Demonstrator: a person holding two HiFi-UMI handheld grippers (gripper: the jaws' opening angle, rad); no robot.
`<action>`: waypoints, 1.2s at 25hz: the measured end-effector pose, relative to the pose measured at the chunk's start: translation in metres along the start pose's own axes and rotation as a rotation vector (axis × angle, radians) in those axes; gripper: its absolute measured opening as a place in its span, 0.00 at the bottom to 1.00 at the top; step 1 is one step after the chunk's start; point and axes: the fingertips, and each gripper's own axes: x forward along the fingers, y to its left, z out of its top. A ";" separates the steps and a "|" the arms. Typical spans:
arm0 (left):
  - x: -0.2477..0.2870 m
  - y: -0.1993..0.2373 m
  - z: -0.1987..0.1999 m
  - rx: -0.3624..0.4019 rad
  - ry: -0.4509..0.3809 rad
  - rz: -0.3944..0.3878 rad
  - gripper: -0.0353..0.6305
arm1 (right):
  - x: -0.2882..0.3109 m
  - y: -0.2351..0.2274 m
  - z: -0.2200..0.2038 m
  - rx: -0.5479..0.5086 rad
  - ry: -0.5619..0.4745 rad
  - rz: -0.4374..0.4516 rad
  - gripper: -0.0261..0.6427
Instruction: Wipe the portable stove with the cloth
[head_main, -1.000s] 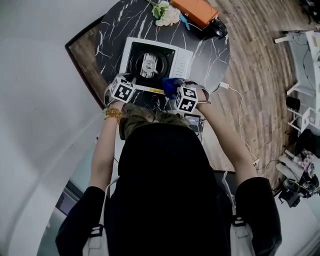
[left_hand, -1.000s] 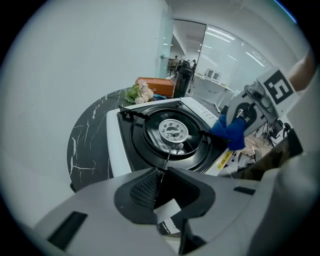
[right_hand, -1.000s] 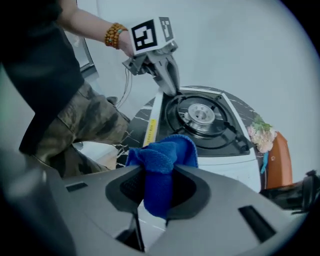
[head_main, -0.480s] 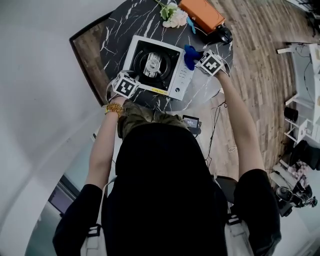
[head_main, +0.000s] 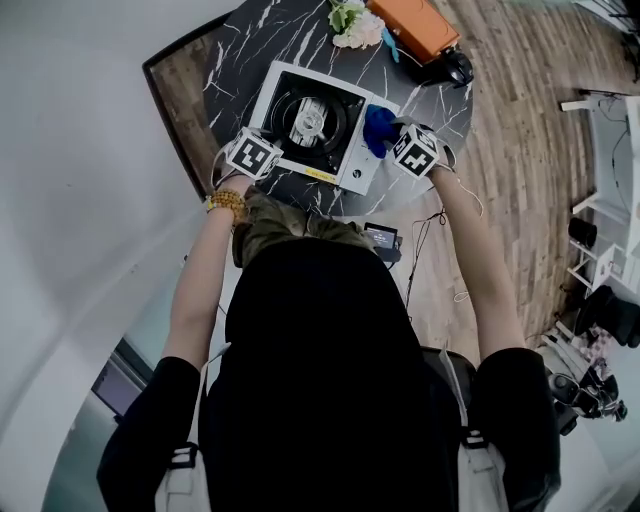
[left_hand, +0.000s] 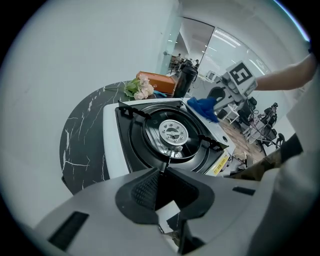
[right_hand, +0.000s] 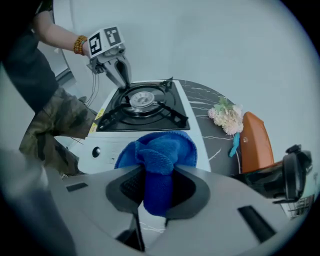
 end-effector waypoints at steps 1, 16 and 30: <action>-0.001 0.001 0.002 0.006 0.002 0.005 0.12 | 0.000 0.014 0.000 -0.005 -0.006 0.007 0.16; -0.002 -0.009 0.002 0.019 0.001 -0.005 0.12 | -0.035 0.169 0.017 0.117 -0.278 0.460 0.17; -0.009 -0.008 0.013 0.072 -0.077 -0.052 0.11 | 0.027 -0.068 0.099 0.200 -0.036 0.169 0.17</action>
